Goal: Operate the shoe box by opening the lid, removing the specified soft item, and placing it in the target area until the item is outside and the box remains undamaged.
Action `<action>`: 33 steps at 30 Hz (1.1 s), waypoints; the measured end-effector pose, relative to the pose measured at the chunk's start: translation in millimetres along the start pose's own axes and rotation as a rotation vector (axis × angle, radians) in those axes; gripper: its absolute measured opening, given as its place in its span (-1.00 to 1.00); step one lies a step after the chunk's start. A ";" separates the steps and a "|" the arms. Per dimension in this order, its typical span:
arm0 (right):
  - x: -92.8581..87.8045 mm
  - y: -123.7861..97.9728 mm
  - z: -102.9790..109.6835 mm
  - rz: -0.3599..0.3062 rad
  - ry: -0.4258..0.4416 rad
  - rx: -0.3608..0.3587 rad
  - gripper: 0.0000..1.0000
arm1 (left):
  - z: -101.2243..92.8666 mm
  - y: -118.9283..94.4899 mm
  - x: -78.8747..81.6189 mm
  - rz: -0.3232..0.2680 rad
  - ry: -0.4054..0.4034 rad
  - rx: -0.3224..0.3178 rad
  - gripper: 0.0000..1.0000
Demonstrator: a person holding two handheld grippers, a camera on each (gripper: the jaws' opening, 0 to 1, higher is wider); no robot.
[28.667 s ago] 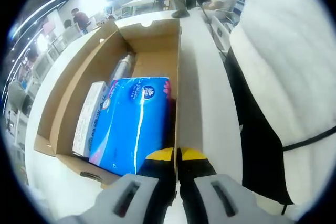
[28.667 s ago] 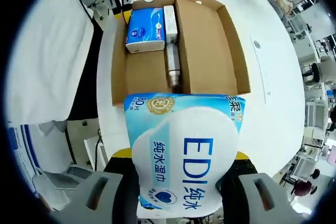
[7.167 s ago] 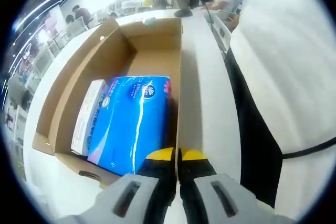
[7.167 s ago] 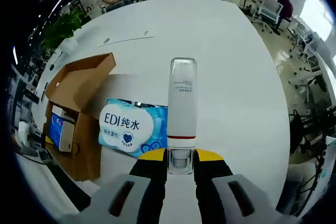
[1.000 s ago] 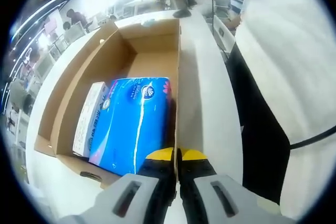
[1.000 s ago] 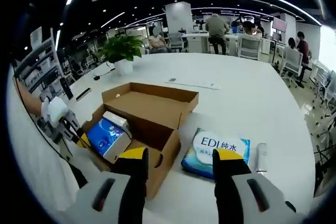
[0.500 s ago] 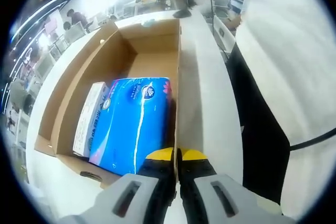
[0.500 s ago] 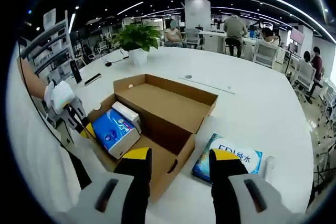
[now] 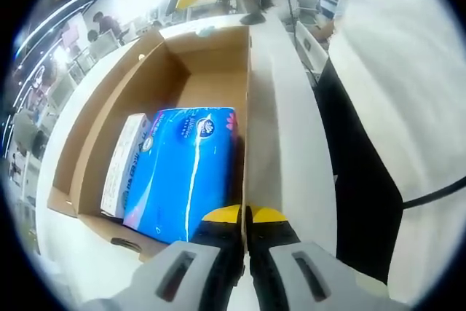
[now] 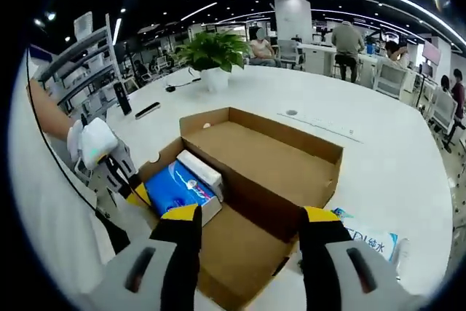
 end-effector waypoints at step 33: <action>18.2 60.6 56.6 0.071 -0.237 0.262 0.14 | 1.3 0.0 -0.1 -0.003 0.003 -0.002 -0.98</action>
Point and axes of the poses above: the point that each gripper's makers call its tool centre point, and the gripper's own axes: y roughly forward along the fingers, z roughly to its left, x roughly out of its top, the point moved 8 cm from there along -y, roughly backward along the fingers, and after that the axes turned 12 degrees about -y, right-handed, at the moved point
